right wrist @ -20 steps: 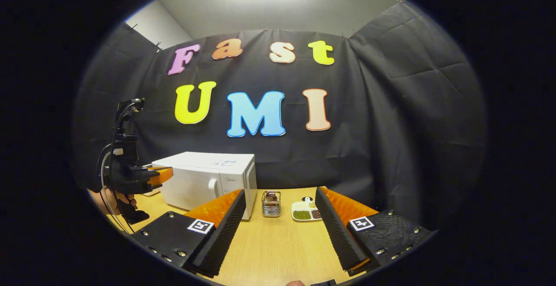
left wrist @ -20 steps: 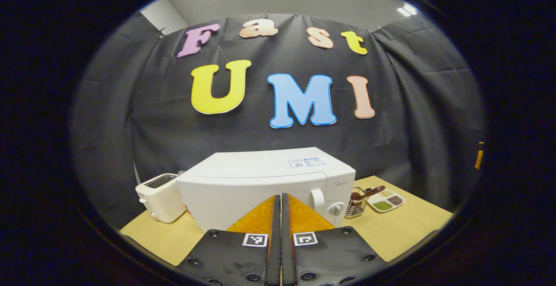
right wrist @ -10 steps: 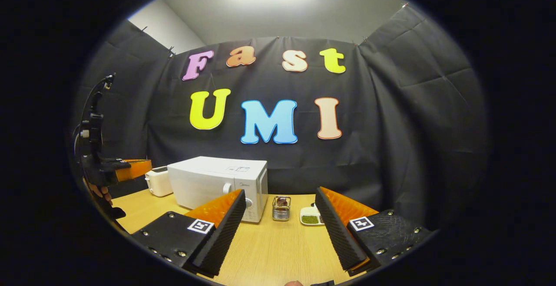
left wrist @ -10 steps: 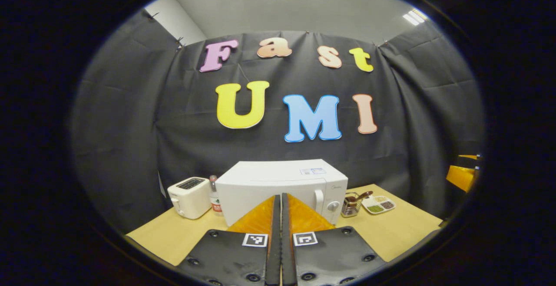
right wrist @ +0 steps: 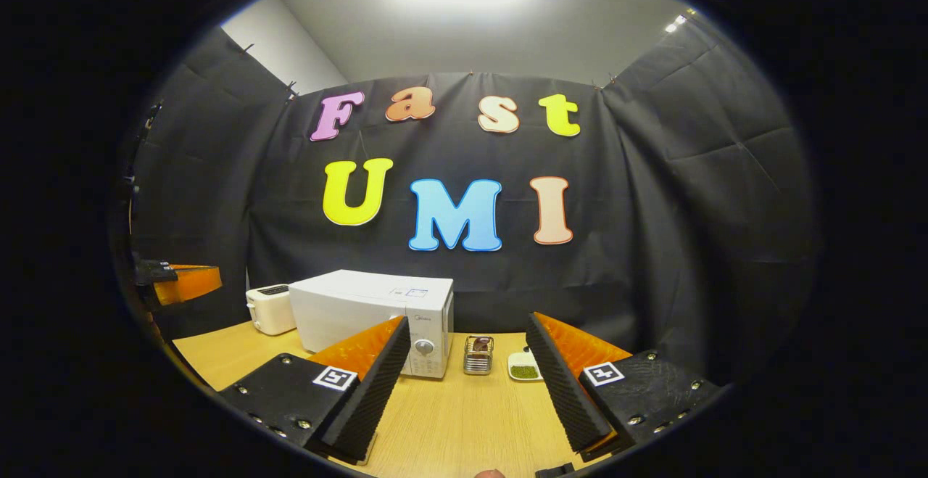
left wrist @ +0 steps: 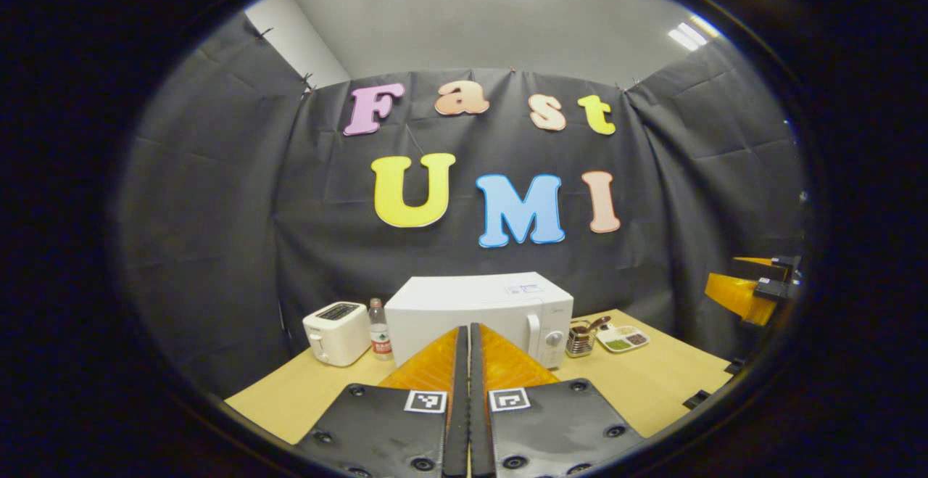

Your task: Open the microwave oven with the left hand, put the food in, and close the microwave oven.

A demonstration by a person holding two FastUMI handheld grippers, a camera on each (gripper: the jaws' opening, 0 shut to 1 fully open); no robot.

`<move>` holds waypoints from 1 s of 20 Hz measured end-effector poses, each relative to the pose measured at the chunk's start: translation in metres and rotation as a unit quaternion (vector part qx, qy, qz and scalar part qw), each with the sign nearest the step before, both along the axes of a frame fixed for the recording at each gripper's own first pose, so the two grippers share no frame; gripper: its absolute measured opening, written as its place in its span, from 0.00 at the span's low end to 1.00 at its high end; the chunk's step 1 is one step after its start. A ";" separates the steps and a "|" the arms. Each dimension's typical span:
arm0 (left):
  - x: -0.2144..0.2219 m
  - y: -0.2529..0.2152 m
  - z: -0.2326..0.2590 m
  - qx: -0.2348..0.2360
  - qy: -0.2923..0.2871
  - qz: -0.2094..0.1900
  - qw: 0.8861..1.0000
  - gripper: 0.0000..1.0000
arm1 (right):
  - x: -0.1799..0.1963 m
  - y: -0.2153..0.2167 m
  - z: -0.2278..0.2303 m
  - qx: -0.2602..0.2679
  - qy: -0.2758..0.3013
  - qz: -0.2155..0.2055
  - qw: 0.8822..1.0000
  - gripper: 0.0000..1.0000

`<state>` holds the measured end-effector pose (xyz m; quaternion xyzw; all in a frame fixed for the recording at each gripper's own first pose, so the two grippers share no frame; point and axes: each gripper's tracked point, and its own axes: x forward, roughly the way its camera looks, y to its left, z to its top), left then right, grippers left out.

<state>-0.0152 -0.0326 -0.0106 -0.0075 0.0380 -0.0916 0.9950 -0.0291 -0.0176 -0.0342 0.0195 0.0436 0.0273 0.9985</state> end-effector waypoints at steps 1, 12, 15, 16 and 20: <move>-0.003 0.008 0.001 -0.001 -0.002 0.006 1.000 0.07 | -0.001 0.001 0.001 -0.002 -0.001 -0.002 1.000 0.98; -0.011 0.057 0.013 -0.008 -0.030 0.045 0.998 0.92 | 0.006 0.017 0.006 -0.003 -0.009 -0.001 1.000 0.97; -0.013 0.057 0.016 0.000 -0.033 0.040 0.999 0.95 | 0.006 0.017 0.008 -0.001 -0.014 0.001 1.000 0.97; -0.013 0.057 0.018 0.000 -0.035 0.038 0.999 0.95 | 0.007 0.019 0.010 -0.001 -0.015 0.000 1.000 0.97; -0.014 0.056 0.022 0.001 -0.041 0.037 0.998 0.94 | 0.008 0.020 0.016 0.002 -0.023 0.000 1.000 0.97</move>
